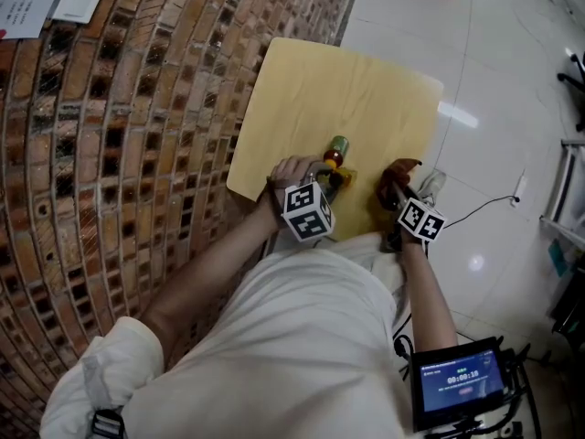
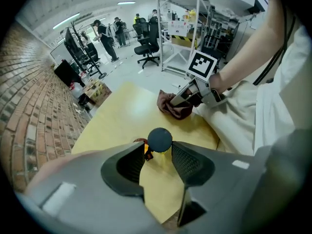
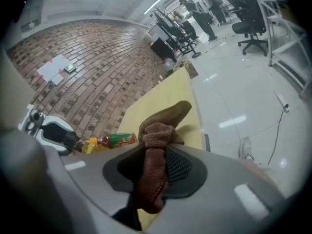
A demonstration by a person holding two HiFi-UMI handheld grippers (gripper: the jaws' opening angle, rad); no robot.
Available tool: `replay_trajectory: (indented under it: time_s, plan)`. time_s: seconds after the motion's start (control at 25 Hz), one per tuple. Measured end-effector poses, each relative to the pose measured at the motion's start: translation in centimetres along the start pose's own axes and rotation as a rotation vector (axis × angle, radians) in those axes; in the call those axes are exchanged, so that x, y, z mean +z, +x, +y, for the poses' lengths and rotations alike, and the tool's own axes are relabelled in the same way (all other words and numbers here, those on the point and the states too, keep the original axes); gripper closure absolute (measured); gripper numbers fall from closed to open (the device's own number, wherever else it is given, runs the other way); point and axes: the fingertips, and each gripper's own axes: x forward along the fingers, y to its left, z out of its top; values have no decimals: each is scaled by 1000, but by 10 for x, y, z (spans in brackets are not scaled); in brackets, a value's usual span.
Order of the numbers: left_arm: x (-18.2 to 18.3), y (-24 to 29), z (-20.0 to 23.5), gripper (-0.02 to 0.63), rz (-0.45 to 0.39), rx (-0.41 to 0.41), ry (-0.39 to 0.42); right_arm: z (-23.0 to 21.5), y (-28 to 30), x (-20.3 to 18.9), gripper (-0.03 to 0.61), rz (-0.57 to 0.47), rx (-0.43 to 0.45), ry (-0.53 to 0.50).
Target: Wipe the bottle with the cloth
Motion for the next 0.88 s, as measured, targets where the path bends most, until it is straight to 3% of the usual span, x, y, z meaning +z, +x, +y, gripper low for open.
replay_trajectory:
  time_s: [0.16, 0.24, 0.32, 0.44, 0.56, 0.64, 0.76, 0.88]
  plan:
    - [-3, -16, -1, 420, -35, -18, -41, 6, -8, -7, 480, 4, -9, -3]
    - [-1, -27, 0, 418, -92, -76, -125, 8, -10, -10, 480, 7, -8, -6]
    - [2, -39, 6, 409, -190, -188, -316, 8, -11, -12, 480, 8, -5, -5]
    - [-2, -49, 38, 399, -307, -377, -756, 7, -11, -12, 480, 1, -2, -1]
    - [-20, -31, 50, 393, -271, -576, -1162, 6, -12, -14, 480, -6, -3, 15]
    - [-37, -10, 47, 378, -192, -620, -1300, 6, -12, -15, 480, -9, -2, 23]
    - [-61, 20, 43, 355, -91, -583, -1380, 9, -13, -13, 480, -19, 2, 29]
    - [-60, 33, 40, 345, -114, -653, -1527, 8, -14, -12, 480, -29, 0, 32]
